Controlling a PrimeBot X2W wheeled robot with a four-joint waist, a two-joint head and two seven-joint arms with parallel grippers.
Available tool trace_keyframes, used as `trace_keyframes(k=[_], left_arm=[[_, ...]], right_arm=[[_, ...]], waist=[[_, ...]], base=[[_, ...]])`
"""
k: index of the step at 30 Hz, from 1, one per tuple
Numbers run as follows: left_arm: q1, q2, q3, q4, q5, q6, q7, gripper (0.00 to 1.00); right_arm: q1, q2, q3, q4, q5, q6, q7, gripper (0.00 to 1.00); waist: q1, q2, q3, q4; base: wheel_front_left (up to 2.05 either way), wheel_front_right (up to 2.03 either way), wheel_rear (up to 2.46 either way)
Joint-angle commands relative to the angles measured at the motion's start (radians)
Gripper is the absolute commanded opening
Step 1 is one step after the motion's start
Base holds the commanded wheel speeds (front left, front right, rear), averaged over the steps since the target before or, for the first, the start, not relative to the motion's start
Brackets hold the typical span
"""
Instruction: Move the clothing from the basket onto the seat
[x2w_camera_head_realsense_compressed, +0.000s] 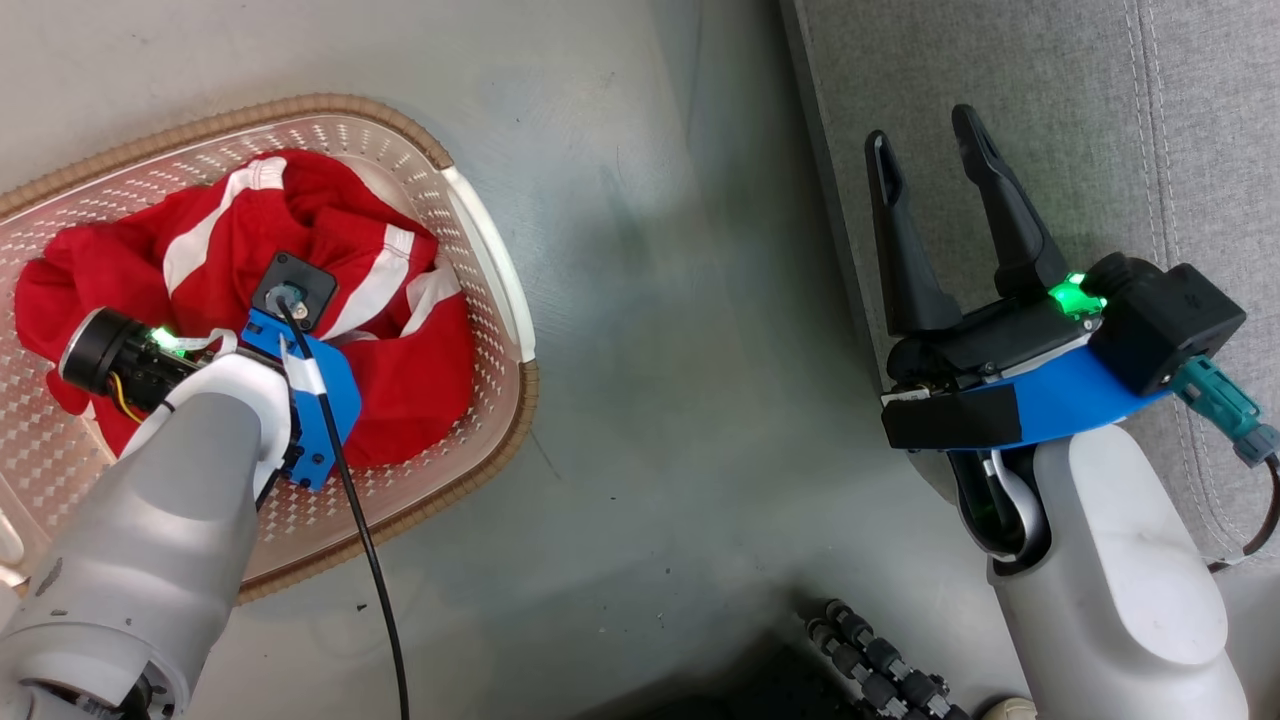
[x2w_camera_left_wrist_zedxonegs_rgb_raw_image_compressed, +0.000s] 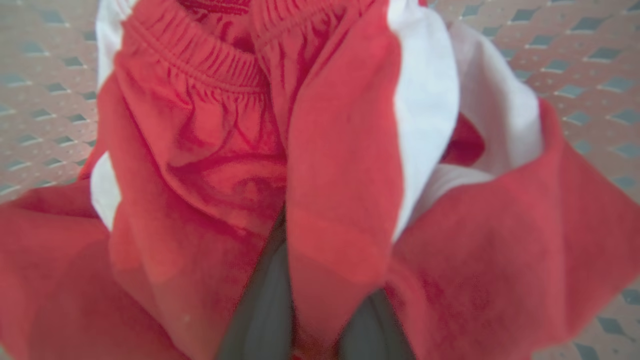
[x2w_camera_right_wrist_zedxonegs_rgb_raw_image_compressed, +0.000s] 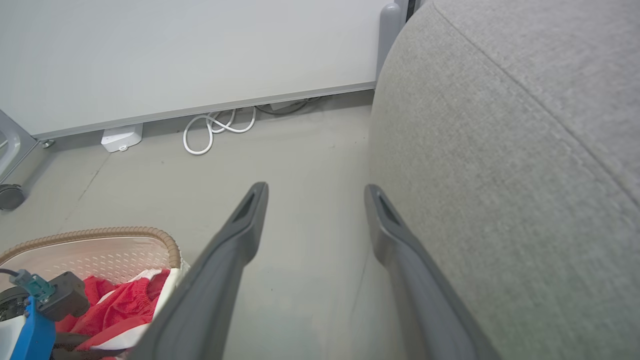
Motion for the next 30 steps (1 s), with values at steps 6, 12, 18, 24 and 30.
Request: trace_keyframes(k=[6, 12, 18, 24, 30], left_arm=[[-0.009, -0.009, -0.021, -0.023, -0.047, -0.001, -0.002, 0.0], [0.007, -0.041, -0.034, -0.056, -0.116, -0.001, -0.021, 0.0], [0.036, -0.067, -0.081, -0.113, -0.18, -0.001, -0.072, 0.0], [0.078, -0.09, -0.132, -0.164, -0.252, -0.001, -0.133, 0.0], [0.121, -0.11, -0.175, -0.2, -0.317, -0.001, -0.216, 0.0]], right_arm=[[-0.011, 0.001, -0.01, 0.008, -0.012, 0.0, -0.003, 1.0], [-0.006, 0.001, -0.018, 0.022, -0.03, 0.0, -0.003, 1.0], [0.01, 0.001, -0.025, 0.041, -0.052, 0.0, -0.003, 1.0], [0.041, 0.001, -0.043, 0.071, -0.084, 0.0, -0.004, 1.0], [0.08, -0.002, -0.065, 0.103, -0.107, 0.0, -0.004, 1.0]], waist=[[-0.0001, 0.0, -0.017, 0.015], [-0.0001, 0.0, -0.063, 0.048], [-0.0001, 0.0, -0.136, 0.09], [-0.0001, 0.0, -0.226, 0.14], [-0.0001, 0.0, -0.333, 0.19]], base=[[0.0, 0.0, 0.0], [0.0, 0.0, 0.0], [0.0, 0.0, 0.0], [0.0, 0.0, 0.0], [0.0, 0.0, 0.0]])
